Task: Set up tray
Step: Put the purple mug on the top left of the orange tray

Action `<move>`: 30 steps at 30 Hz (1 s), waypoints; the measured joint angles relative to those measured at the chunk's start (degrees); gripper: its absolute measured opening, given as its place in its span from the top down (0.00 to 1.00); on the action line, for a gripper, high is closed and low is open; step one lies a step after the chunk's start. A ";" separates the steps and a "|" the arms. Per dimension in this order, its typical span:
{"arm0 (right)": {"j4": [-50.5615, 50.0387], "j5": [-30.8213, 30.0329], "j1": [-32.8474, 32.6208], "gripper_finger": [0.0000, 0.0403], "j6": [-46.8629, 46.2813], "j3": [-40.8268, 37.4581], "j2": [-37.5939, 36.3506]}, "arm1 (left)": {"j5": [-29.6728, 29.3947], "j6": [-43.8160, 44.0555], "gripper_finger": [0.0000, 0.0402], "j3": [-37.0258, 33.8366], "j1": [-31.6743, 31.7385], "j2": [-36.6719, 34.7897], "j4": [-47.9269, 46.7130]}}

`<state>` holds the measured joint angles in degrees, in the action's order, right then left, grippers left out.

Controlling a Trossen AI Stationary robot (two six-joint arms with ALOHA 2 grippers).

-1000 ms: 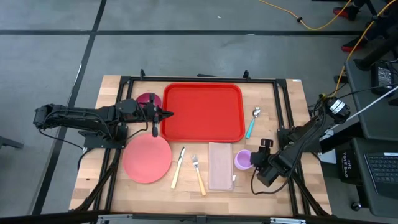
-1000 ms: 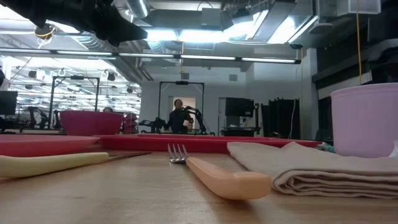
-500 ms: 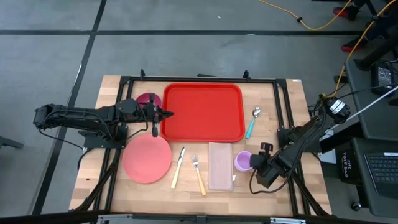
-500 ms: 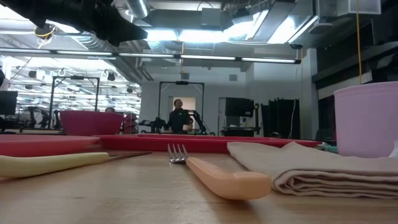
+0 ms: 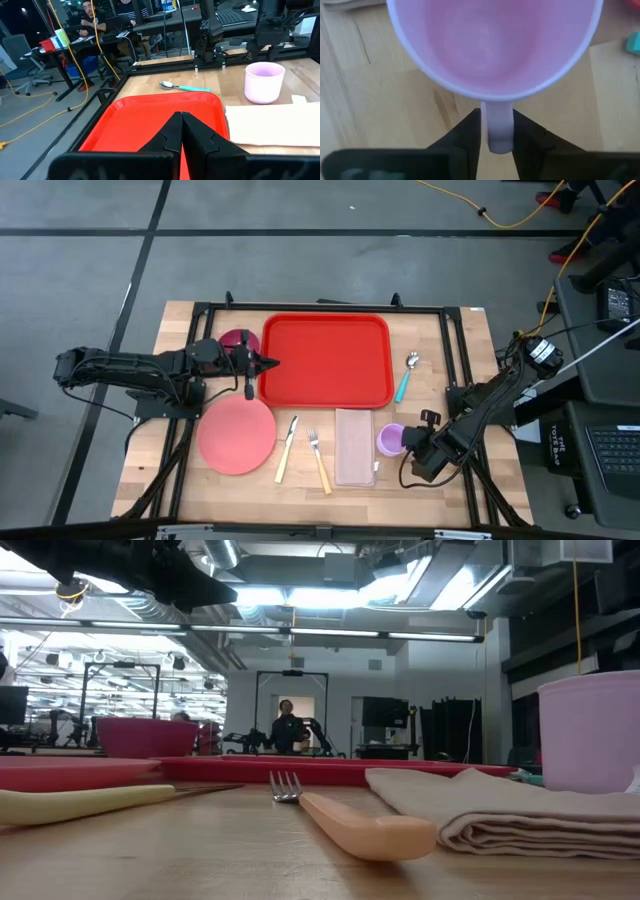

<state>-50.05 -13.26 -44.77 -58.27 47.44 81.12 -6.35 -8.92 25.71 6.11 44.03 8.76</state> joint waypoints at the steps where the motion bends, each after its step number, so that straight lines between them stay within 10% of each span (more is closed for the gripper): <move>1: 0.02 0.00 0.00 0.78 -0.01 0.00 0.00 | 0.00 -0.02 0.99 0.00 0.00 0.00 -0.01; 30: -0.55 -7.14 0.78 0.85 -1.50 5.72 -8.42 | 3.55 -3.48 0.99 0.00 0.00 0.00 0.27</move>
<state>-50.60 -20.40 -44.00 -59.77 53.16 72.70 -2.80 -12.40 25.71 6.11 44.03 9.03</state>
